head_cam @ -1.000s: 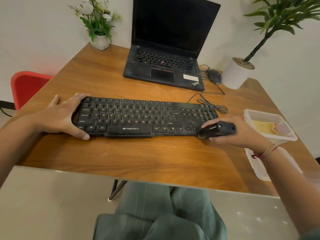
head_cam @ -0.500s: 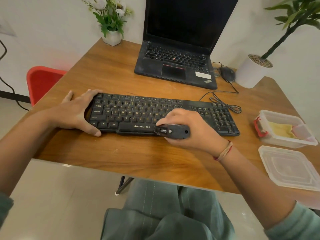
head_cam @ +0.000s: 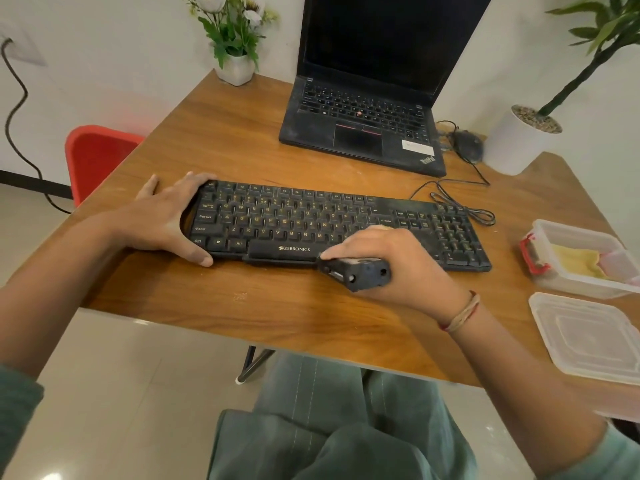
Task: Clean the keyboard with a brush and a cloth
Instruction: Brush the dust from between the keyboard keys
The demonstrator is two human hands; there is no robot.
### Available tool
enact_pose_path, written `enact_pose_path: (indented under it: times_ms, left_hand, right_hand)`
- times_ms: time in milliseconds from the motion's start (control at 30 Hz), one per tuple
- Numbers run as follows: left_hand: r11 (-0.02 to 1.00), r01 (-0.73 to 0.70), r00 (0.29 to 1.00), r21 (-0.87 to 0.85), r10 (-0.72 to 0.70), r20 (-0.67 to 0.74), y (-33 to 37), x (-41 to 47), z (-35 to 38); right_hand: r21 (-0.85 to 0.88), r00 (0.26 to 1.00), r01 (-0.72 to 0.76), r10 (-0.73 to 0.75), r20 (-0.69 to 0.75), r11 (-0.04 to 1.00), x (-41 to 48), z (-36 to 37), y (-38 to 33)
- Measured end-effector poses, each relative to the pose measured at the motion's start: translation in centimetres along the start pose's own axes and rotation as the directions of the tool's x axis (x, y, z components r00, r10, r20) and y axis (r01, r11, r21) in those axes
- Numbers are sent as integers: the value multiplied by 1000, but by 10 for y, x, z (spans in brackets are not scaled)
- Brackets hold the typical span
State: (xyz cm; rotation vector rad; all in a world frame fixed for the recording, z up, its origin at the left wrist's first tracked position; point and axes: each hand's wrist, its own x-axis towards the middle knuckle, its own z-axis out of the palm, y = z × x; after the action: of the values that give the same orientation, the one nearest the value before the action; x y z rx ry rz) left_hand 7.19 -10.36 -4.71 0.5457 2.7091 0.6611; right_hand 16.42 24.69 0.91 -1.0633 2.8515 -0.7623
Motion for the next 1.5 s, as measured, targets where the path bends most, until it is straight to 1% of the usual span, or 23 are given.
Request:
enact_pose_path:
  times_ms: [133,267,400,467,533,600,700,800,867,933,967,1100,1233,1267,1400,1433,1467,1500]
  left_hand:
    - [1000,-1,1000,-4,1,4,0,0,0]
    - [1000,-10,1000,-10,11,8,-2,0,1]
    - [1000,-13,1000,-2,13,0,-1,1,1]
    - [1000,-18,1000,-2,18,-4,-2,1,1]
    - [1000,-16,1000,-6,16,5,-3,1,1]
    - [1000,-9,1000,-10,9,13,-3,2,0]
    - [1000,-11,1000,-6,11,8,-3,2,1]
    - [1000,-15,1000,1,15,5,-2,1,1]
    - [1000,-14,1000,1,14,5,0,0,0]
    - [1000,-11,1000,-2,11,7,1,0,-1]
    - [1000,-11,1000,-3,11,6,2,0,-1]
    - [1000,-16,1000,5,16,7,0,1,0]
    - [1000,-18,1000,9,19,-17,0,1,2]
    - [1000,-16,1000,10,16,-25,1,0,2]
    - [1000,-21,1000,2,21,-24,2,0,2]
    - [1000,-24,999,-3,24,-25,2,0,1]
    - [1000,-24,999,-6,24,-26,2,0,1]
    - [1000,-26,999,-6,26,-30,2,0,1]
  right_hand:
    - [3,999,-20,19,47,1000,-8,-7,7]
    - [-4,996,-80,80,27,997,-23,-19,13]
    - [-47,999,-21,23,41,999,-11,-4,1]
    - [-26,999,-19,20,39,999,-6,-1,-1]
    - [32,998,-54,54,14,998,-10,-6,4]
    - [55,995,-96,97,-8,994,-19,-18,15]
    - [23,992,-122,122,-5,992,-22,-25,22]
    - [-17,998,-56,56,21,998,-4,-12,10]
    - [32,999,-6,4,43,999,9,0,-1]
    - [98,999,-1,-4,53,995,15,4,-6]
    - [121,998,-25,18,58,992,14,1,-4]
    - [157,981,-195,190,41,968,-4,-18,14]
    - [47,981,-194,195,-24,980,2,-10,3]
    - [47,983,-181,182,-35,982,8,-4,-4]
    - [132,995,-84,91,-48,988,41,28,-38]
    - [180,995,-80,90,-49,980,49,34,-43]
    - [283,993,-99,115,-39,954,53,37,-45]
    - [400,987,-136,160,-28,906,54,35,-44]
